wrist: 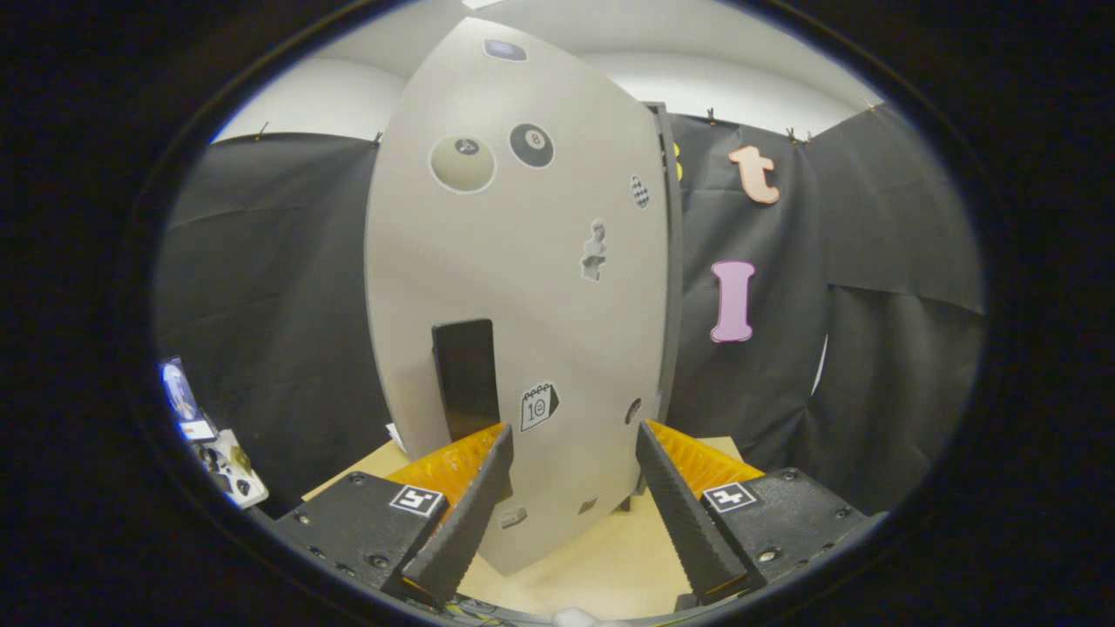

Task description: Open the shoe cabinet door, grab the shoes and put them into the shoe cabinet, then close the shoe cabinet door.

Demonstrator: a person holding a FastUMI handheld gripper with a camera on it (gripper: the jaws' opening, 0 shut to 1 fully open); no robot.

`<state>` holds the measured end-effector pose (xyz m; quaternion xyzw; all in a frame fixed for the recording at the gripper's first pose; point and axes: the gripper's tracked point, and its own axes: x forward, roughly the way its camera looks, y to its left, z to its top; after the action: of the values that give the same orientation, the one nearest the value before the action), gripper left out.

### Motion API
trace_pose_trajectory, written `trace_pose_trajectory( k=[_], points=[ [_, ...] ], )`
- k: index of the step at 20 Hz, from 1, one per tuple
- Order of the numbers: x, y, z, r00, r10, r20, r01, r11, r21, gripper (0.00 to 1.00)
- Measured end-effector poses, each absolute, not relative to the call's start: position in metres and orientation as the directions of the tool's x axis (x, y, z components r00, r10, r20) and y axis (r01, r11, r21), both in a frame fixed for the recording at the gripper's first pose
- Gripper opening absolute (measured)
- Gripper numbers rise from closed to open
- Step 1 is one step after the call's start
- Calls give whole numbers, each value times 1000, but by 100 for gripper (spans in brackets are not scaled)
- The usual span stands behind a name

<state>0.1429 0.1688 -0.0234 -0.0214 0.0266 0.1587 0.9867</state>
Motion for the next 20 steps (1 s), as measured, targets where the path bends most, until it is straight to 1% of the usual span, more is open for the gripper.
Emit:
trace_pose_trajectory(
  k=[2, 5, 9, 15, 20],
  points=[
    [155, 194, -23, 944, 325, -57, -327, 945, -16, 94],
    [178, 240, -22, 924, 376, -65, -376, 927, 9, 96],
    [210, 266, -12, 941, 336, -33, -335, 942, 12, 98],
    [210, 266, -7, 954, 297, -23, -296, 954, 33, 98],
    [195, 254, -2, 967, 255, -11, -255, 967, 5, 98]
  ],
)
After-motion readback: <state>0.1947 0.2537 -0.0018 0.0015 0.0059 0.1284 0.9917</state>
